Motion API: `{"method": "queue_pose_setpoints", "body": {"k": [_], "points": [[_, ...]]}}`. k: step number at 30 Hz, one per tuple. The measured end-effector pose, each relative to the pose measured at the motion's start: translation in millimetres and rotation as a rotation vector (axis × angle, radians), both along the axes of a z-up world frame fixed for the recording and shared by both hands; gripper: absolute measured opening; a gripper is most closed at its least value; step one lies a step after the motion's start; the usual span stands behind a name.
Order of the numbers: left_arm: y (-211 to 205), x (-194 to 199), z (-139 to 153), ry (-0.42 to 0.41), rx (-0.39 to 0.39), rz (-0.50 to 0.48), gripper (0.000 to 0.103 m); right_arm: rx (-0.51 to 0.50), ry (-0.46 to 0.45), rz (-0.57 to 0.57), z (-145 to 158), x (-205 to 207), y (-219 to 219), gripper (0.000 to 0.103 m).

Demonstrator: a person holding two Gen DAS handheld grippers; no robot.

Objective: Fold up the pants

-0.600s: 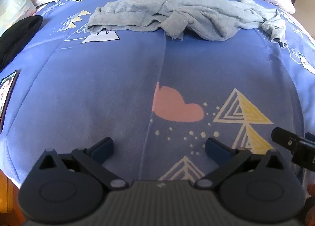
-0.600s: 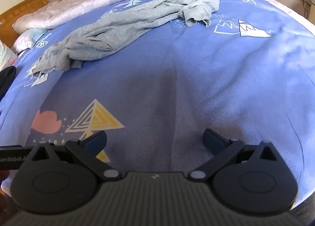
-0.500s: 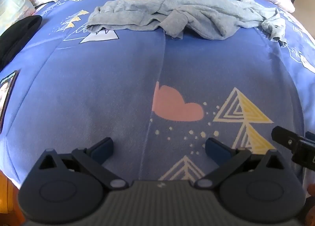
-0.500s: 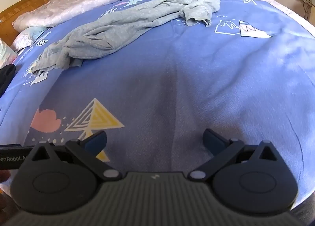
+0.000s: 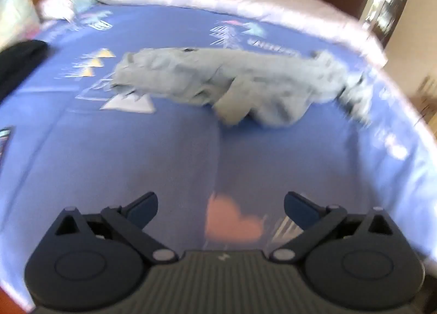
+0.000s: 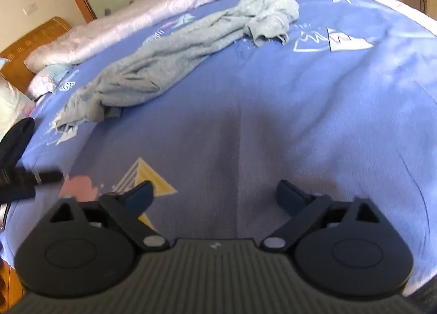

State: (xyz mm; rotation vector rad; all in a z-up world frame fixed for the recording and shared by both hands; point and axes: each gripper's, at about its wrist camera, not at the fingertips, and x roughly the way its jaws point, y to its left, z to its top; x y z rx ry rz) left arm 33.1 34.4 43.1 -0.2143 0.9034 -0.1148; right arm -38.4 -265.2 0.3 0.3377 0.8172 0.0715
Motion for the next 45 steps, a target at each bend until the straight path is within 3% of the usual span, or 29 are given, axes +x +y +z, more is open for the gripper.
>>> {"method": "queue_pose_setpoints", "body": {"k": [3,5,7,8,9,10,11,13,15,20,23,26,29,32,37,38,39,40,41,42,45], "points": [[2.9,42.1,1.8,-0.002,-0.107,-0.003,0.1,0.005,-0.017,0.016,-0.3,5.9,1.3,0.069],[-2.9,74.0,-3.1,0.009,-0.136,0.002,0.099,0.019,-0.026,0.024,-0.6,8.7,-1.4,0.066],[-10.5,101.3,-15.4,0.05,-0.178,0.007,0.089,0.038,-0.03,0.025,-0.9,10.5,-5.5,0.062],[-12.6,113.8,-23.3,0.079,-0.202,0.013,0.076,0.046,-0.027,0.021,-0.9,12.1,-7.8,0.062],[-12.9,127.2,-30.1,0.111,-0.229,0.036,0.053,0.054,-0.023,0.016,-0.9,13.6,-9.9,0.061],[-10.9,136.6,-36.3,0.133,-0.264,0.07,0.039,0.061,-0.022,0.015,-0.8,14.0,-11.8,0.061],[-7.6,140.8,-40.8,0.149,-0.296,0.092,0.013,0.064,-0.022,0.014,-0.5,14.0,-12.9,0.061],[0.9,142.2,-44.4,0.173,-0.343,0.131,0.012,0.058,-0.022,0.013,-0.4,13.5,-12.9,0.061],[9.5,126.6,-33.1,0.143,-0.345,0.104,0.011,0.05,-0.024,0.016,0.2,12.7,-11.6,0.061],[69.3,46.3,20.1,0.036,-0.373,0.041,0.011,0.025,-0.09,0.012,17.4,22.7,-20.1,0.061],[125.6,-6.7,45.1,-0.022,-0.338,0.11,0.011,0.04,-0.131,-0.038,28.6,36.3,-37.2,0.061],[164.9,-35.3,50.1,-0.011,-0.296,0.211,0.011,0.023,-0.167,-0.083,34.5,57.1,-52.4,0.061],[183.4,-42.2,40.3,0.046,-0.265,0.311,0.002,-0.067,-0.211,-0.08,33.4,88.8,-57.0,0.062],[185.9,-38.4,40.5,0.049,-0.257,0.354,0.002,-0.192,-0.217,-0.043,22.0,140.9,-59.1,0.062],[180.6,-29.0,50.5,0.032,-0.249,0.351,0.003,-0.43,-0.107,0.067,-8.5,203.3,-43.5,0.06],[180.8,-30.7,46.0,0.037,-0.246,0.345,0.006,-0.482,-0.09,0.071,-12.9,211.4,-41.8,0.057],[177.9,-31.9,40.4,0.053,-0.24,0.334,0.021,-0.518,-0.087,0.068,-13.3,216.1,-42.5,0.038],[174.0,-32.6,33.8,0.072,-0.228,0.318,0.031,-0.529,-0.082,0.075,-13.0,218.3,-46.6,0.01],[170.4,-34.6,27.6,0.086,-0.216,0.309,0.053,-0.522,-0.071,0.067,-7.5,215.6,-53.4,0.009],[166.7,-34.5,21.9,0.102,-0.209,0.307,0.065,-0.501,-0.077,0.043,0.3,211.6,-62.2,0.009],[158.3,-27.9,0.7,0.138,-0.248,0.27,0.072,-0.4,-0.139,-0.047,40.5,180.4,-102.6,0.009]]}}
